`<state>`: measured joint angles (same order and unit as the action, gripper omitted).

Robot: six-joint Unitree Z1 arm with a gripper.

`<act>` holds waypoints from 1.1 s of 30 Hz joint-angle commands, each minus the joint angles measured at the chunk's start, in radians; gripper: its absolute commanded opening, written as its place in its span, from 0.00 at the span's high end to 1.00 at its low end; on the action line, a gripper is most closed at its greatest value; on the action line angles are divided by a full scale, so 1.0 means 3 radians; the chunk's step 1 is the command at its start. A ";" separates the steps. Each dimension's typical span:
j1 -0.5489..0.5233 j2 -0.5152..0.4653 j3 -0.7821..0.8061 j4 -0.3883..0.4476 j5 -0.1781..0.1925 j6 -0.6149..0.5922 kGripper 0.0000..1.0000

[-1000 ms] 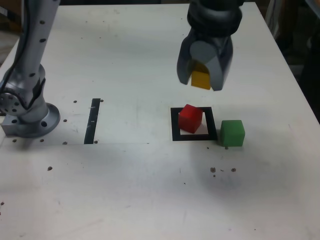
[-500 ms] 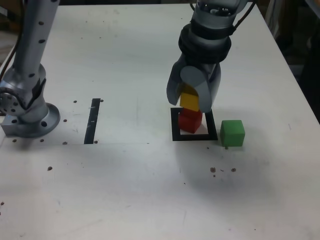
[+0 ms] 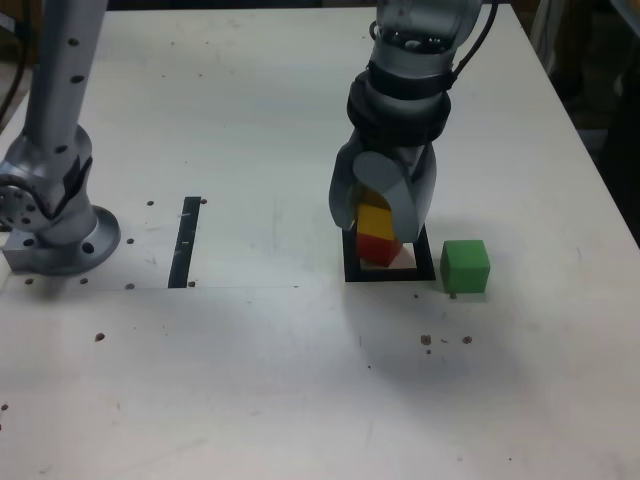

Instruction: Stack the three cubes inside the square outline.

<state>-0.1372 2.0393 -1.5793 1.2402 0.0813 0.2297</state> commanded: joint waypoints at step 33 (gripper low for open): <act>-0.0077 -0.0101 -0.0121 0.0063 0.0004 -0.0029 0.02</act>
<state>-0.1484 2.0197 -1.6038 1.2509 0.0877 0.2296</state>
